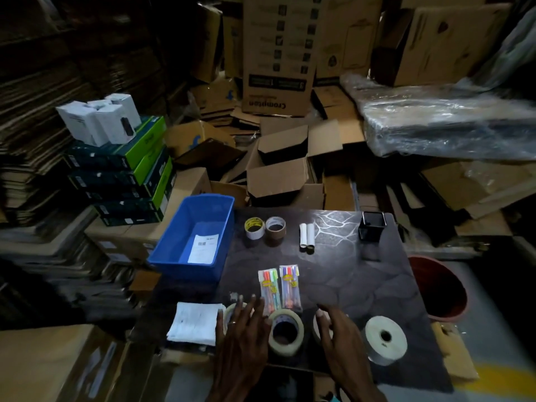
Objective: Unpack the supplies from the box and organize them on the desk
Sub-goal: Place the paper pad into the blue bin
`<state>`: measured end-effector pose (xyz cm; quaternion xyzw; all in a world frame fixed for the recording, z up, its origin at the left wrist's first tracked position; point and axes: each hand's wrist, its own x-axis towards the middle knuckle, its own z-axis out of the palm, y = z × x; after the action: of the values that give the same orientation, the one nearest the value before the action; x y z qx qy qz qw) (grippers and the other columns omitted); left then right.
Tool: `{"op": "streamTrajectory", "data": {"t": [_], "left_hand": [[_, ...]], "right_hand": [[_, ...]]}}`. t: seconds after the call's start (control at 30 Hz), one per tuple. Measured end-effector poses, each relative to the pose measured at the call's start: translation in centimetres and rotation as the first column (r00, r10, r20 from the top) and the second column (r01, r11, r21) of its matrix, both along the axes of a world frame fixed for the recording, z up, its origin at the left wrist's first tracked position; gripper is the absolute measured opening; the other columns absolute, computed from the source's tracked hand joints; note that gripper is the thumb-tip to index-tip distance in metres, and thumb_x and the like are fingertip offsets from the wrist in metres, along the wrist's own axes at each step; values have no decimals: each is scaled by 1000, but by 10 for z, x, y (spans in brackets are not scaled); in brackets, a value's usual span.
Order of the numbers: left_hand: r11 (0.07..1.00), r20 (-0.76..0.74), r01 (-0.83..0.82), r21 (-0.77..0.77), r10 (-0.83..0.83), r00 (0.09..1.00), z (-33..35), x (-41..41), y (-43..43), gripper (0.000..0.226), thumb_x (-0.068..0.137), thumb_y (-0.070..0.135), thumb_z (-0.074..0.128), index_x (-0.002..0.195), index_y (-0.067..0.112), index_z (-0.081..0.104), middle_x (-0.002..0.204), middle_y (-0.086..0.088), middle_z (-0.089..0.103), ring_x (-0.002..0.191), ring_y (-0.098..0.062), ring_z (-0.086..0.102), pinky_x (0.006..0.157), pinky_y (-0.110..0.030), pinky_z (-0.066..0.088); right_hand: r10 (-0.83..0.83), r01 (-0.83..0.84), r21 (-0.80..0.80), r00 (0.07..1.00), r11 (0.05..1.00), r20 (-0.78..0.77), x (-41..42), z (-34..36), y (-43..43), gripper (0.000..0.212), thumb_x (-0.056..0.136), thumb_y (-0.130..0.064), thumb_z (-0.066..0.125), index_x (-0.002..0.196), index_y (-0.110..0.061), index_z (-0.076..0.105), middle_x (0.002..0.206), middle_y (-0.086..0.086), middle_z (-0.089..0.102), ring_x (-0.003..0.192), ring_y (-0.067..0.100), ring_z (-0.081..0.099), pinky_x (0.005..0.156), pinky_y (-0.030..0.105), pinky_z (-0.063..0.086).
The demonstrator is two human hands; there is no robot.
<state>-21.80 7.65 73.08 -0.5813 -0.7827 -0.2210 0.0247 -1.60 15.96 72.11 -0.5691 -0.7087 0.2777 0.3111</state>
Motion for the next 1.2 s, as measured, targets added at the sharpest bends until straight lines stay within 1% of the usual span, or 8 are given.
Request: {"op": "streamTrajectory", "data": {"t": [0.23,0.37,0.57,0.73,0.83,1.0,1.1,1.2], "left_hand": [[1000,-50,16,-17,-17,999,7,-68,35,50,94,46,42,139,26,53,144,5,53,141,-19,40,115,-54,20],[998,-56,-8,-62,5,998,-10,-130,42,56,94,54,41,142,27,49,147,6,49,142,-17,37,117,-53,18],[980,22,-150,-131,154,988,-31,-218,41,61,90,57,39,138,23,54,143,0,55,134,-19,49,112,-50,36],[959,103,-233,-163,252,962,-46,-265,17,50,91,53,41,122,22,63,127,-3,59,99,-27,65,86,-41,53],[941,149,-289,-174,316,937,-56,-277,1,45,91,51,44,119,23,64,121,-1,61,95,-26,66,81,-39,54],[844,381,-370,-388,512,770,-95,-283,-12,39,89,46,60,123,26,61,124,-3,60,112,-28,61,95,-41,48],[783,564,-351,-514,617,549,-159,-289,-14,48,76,58,63,113,27,59,116,-5,61,106,-28,62,90,-45,52],[736,597,-353,-578,676,431,-209,-291,-15,72,58,72,58,112,25,58,112,-6,62,104,-29,63,90,-46,52]], "right_hand": [[-25,16,49,981,999,192,-39,-11,25,51,96,-53,28,118,-23,63,119,-1,68,115,22,61,113,46,36],[-61,27,105,942,994,329,-86,-33,29,60,95,-45,32,129,-7,62,135,13,62,130,31,55,112,56,37],[17,-83,153,921,985,389,-175,-54,25,55,98,-44,35,140,-14,54,149,11,51,139,30,46,114,52,29],[119,-157,90,936,984,331,-241,-70,29,46,95,-40,43,127,-14,63,137,8,60,131,27,53,108,50,40],[194,-228,70,926,971,323,-271,-75,25,38,95,-37,44,117,-16,66,122,7,67,114,29,62,99,47,46],[339,-318,-118,891,941,302,-287,-102,26,32,94,-45,44,88,-20,62,86,4,65,83,31,62,74,40,46],[422,-351,-283,871,893,251,-286,-114,34,33,89,-53,45,88,-23,58,86,1,65,84,29,64,72,38,47],[498,-393,-367,827,843,260,-283,-116,41,34,90,-56,49,102,-27,59,100,2,68,95,30,66,80,40,51]]}}
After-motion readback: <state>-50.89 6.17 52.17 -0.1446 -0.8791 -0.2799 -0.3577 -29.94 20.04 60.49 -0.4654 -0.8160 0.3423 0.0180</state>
